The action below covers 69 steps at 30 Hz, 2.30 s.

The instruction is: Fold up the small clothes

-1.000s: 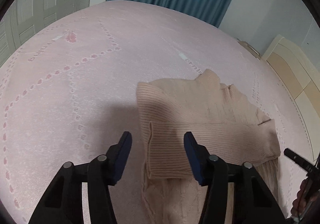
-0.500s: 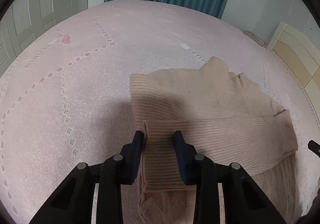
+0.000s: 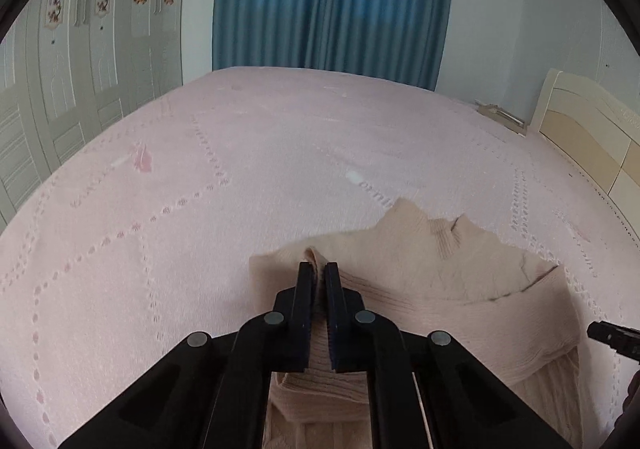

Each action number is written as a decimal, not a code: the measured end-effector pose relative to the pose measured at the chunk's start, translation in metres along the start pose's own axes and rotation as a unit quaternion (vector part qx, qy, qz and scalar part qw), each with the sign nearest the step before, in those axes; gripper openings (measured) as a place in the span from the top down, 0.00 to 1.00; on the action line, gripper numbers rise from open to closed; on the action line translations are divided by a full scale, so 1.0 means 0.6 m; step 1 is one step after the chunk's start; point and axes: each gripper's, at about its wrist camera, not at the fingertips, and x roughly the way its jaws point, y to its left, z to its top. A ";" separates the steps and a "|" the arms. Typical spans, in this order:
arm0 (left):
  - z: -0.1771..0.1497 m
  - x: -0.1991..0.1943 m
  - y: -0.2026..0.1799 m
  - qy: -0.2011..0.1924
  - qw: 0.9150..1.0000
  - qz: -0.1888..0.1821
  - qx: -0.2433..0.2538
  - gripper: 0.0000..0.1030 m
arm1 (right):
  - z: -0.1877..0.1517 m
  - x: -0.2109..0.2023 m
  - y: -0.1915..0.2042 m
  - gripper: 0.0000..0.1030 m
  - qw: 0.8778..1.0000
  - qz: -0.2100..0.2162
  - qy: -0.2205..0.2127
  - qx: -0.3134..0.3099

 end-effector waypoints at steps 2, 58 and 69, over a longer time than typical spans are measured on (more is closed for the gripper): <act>0.006 0.017 0.002 0.011 1.000 0.006 0.000 0.93 | 0.002 0.014 0.001 0.55 1.000 -0.004 0.010 0.000; -0.271 -0.336 0.106 0.041 0.988 -0.051 -0.139 0.31 | -0.275 -0.269 -0.073 0.82 0.992 0.065 -0.076 0.075; -0.311 -0.362 0.105 0.045 0.982 -0.063 -0.170 0.31 | -0.323 -0.313 -0.040 0.73 0.993 0.030 -0.113 0.012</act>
